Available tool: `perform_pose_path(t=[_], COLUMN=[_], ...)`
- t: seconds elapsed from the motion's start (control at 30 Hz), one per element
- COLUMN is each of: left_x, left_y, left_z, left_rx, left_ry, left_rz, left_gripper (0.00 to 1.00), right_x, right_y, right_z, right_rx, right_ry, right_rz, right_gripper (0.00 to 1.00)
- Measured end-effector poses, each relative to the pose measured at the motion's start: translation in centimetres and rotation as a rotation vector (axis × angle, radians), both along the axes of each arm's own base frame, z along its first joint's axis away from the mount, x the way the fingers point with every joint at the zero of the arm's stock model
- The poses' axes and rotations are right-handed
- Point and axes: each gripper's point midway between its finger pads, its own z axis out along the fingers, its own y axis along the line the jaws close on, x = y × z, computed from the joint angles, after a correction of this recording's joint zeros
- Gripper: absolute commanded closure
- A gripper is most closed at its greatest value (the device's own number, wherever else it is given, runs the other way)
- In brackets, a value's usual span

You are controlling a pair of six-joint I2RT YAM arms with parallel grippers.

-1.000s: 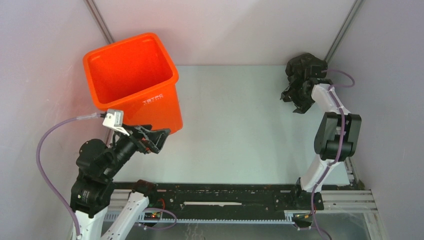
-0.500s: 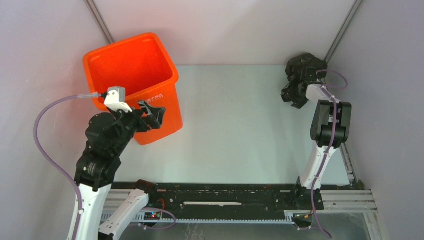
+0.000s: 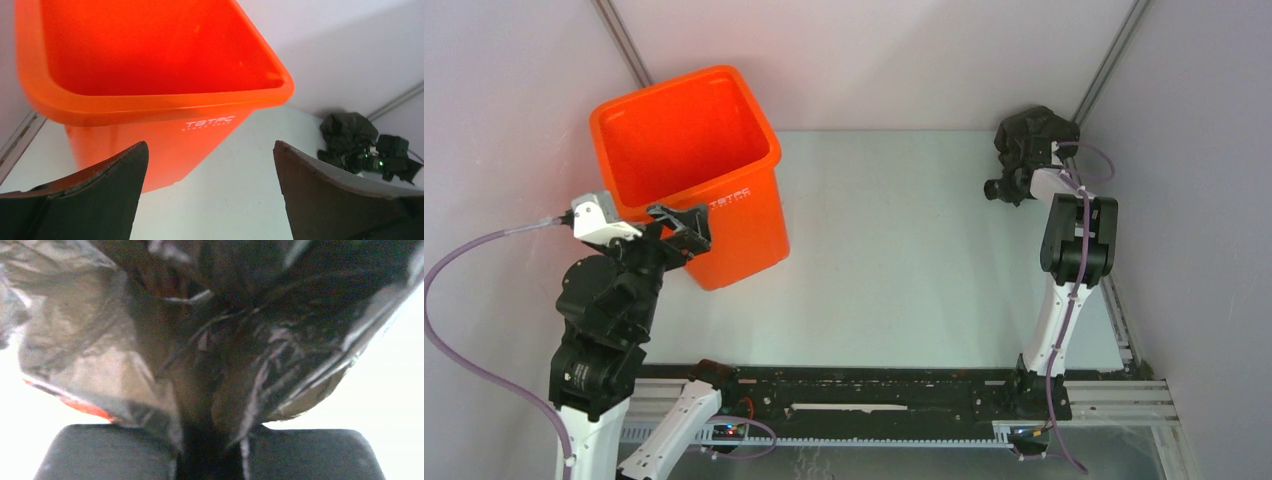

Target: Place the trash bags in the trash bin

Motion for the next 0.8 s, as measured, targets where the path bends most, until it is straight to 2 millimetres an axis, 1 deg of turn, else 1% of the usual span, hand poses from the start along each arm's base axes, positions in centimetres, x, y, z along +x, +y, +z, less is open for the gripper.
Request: perform_pose_path(t=[0.07,0.17,0.23,0.3,0.37,0.43,0.57,0.6,0.67,0.73,0.8], left_x=[-0.4,-1.3,-1.8,-2.0,-1.8,-1.2,-0.3,-0.2,-0.2,-0.1,0.1], left_y=[0.8,0.9,0.8,0.4,-0.2,-1.0,-2.8,-3.3,-4.2,-5.3,-6.6], left_z=[0.3,1.2,1.8,2.3,2.7,3.1,2.6,2.4,2.4,2.6,2.6], left_rx=[-0.015,0.001,0.030,0.066,0.103,0.140,0.177,0.177,0.174,0.170,0.170], left_ry=[-0.015,-0.063,-0.087,-0.092,-0.085,-0.078,-0.061,-0.060,-0.063,-0.070,-0.061], left_rz=[0.040,0.025,0.002,-0.030,-0.067,-0.113,-0.206,-0.230,-0.276,-0.330,-0.391], left_gripper=[0.00,0.00,0.00,0.00,0.00,0.00,0.00,0.00,0.00,0.00,0.00], right_x=[-0.2,-1.1,-2.3,-4.0,-6.2,-8.7,-14.1,-15.5,-18.3,-21.1,-22.8], right_y=[0.4,1.5,3.1,5.5,8.5,11.9,19.0,20.5,23.3,25.6,26.6], right_z=[-0.1,0.1,0.9,2.6,4.9,7.9,14.4,15.7,18.0,20.4,22.2], right_rx=[-0.013,-0.023,-0.014,0.022,0.080,0.140,0.271,0.302,0.358,0.402,0.430], right_ry=[0.008,0.036,0.043,0.037,0.010,-0.022,-0.088,-0.097,-0.120,-0.157,-0.195], right_rz=[0.026,0.090,0.151,0.232,0.335,0.452,0.697,0.750,0.857,0.962,1.027], right_gripper=[1.00,1.00,1.00,1.00,1.00,1.00,1.00,1.00,1.00,1.00,1.00])
